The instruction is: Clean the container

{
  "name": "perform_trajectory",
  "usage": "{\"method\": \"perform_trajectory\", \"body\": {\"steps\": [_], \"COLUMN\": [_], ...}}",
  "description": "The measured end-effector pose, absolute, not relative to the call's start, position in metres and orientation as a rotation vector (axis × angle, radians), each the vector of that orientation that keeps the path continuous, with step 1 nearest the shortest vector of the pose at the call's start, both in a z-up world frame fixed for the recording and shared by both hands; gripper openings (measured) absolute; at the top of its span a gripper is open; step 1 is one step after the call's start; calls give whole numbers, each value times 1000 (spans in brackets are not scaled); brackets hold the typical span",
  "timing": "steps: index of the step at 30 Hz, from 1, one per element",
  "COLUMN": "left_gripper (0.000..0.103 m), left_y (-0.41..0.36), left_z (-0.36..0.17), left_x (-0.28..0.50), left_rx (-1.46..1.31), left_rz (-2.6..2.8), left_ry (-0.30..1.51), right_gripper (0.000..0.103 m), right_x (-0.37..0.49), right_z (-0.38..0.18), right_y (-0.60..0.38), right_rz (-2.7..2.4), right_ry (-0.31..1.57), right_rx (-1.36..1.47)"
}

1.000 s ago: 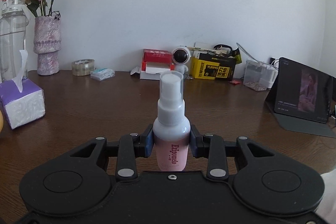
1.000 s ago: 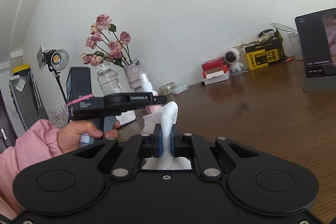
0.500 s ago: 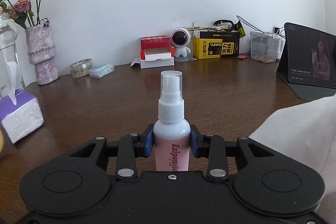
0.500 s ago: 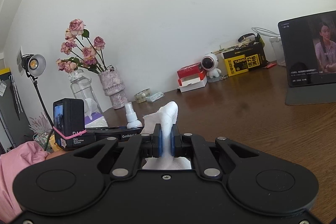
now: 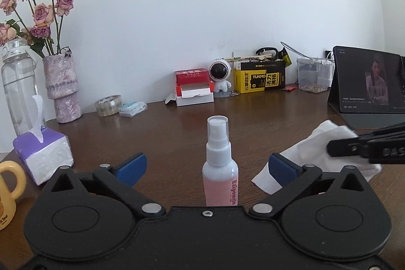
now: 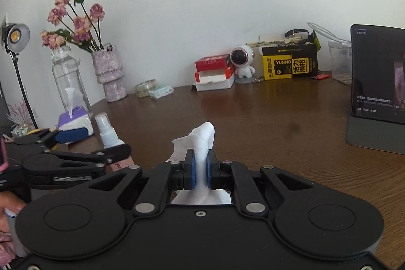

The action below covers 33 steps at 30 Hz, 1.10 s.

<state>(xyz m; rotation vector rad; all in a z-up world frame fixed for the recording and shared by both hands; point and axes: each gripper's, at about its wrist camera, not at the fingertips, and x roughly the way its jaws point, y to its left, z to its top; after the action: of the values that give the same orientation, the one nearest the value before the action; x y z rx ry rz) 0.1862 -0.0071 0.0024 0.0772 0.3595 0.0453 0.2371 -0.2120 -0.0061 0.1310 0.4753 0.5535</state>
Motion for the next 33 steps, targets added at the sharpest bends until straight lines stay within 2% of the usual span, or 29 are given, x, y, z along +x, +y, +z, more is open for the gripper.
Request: {"method": "perform_trajectory", "body": {"steps": [5, 6, 7, 9, 11, 12, 19, 26, 33], "left_gripper": [103, 103, 103, 103, 103, 103, 103, 103, 103], "left_y": [7, 9, 10, 13, 16, 16, 18, 19, 12], "left_z": [8, 10, 11, 13, 16, 18, 23, 16, 17], "left_x": [159, 153, 147, 134, 123, 117, 78, 54, 45], "left_rx": [34, 31, 35, 43, 37, 30, -49, -133, -95], "left_rz": [41, 41, 45, 51, 55, 49, -7, 32, 67], "left_ry": [358, 359, 348, 325, 309, 311, 321, 397, 419], "right_gripper": [13, 27, 49, 71, 87, 101, 103, 103, 103], "right_x": [256, 258, 258, 252, 244, 239, 178, 129, 106], "right_z": [-21, -23, -25, -25, -20, -18, 10, 16, 11], "right_y": [-185, -181, -178, -177, -178, -180, -193, -201, -191], "right_rz": [527, 525, 519, 513, 511, 510, 488, 504, 476], "right_ry": [577, 594, 604, 599, 578, 567, 498, 526, 564], "right_rx": [48, 37, 30, 26, 29, 30, 23, 83, 45]}}
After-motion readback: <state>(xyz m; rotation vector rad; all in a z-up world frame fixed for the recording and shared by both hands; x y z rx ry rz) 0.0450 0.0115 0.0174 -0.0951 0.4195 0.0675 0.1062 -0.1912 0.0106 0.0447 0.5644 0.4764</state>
